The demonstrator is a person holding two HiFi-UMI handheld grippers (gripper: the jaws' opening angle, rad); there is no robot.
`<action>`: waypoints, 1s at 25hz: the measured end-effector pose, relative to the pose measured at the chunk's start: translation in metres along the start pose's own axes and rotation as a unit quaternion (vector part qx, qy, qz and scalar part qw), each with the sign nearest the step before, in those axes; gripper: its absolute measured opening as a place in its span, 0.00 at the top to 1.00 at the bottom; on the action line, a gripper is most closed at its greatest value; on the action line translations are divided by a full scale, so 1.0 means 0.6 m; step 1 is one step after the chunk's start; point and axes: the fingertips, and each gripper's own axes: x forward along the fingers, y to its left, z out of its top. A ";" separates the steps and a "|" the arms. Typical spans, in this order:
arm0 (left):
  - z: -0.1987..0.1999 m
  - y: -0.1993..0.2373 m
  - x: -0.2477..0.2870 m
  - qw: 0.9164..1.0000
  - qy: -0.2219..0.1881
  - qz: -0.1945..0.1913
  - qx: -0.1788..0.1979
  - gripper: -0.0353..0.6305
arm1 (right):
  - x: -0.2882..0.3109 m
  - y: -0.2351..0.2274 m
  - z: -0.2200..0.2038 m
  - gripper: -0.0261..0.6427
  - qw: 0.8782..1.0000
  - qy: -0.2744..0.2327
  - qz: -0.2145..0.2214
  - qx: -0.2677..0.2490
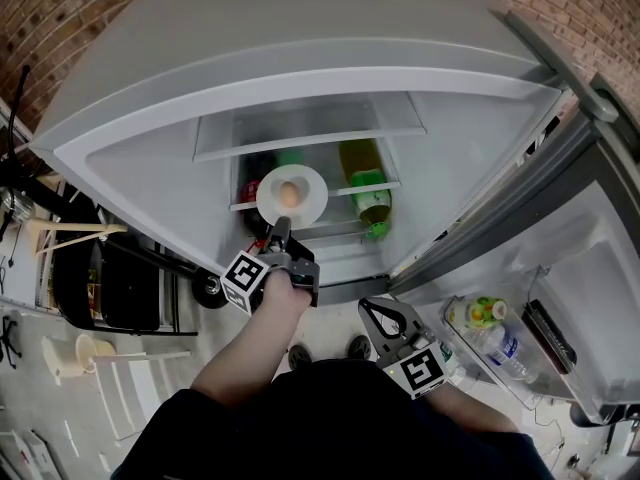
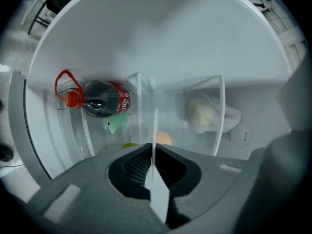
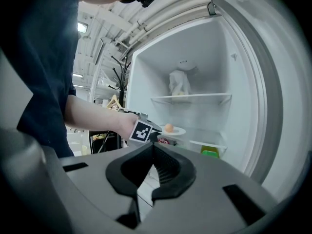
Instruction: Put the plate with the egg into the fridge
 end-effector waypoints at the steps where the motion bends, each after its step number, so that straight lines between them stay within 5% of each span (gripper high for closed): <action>1: 0.002 0.001 0.002 1.000 -0.003 0.000 -0.001 0.93 | 0.000 0.000 0.000 0.95 1.000 0.000 0.001 0.000; 25: 0.058 0.012 0.038 0.999 -0.053 0.011 -0.007 0.93 | 0.011 0.009 -0.004 0.95 1.000 0.001 0.017 0.004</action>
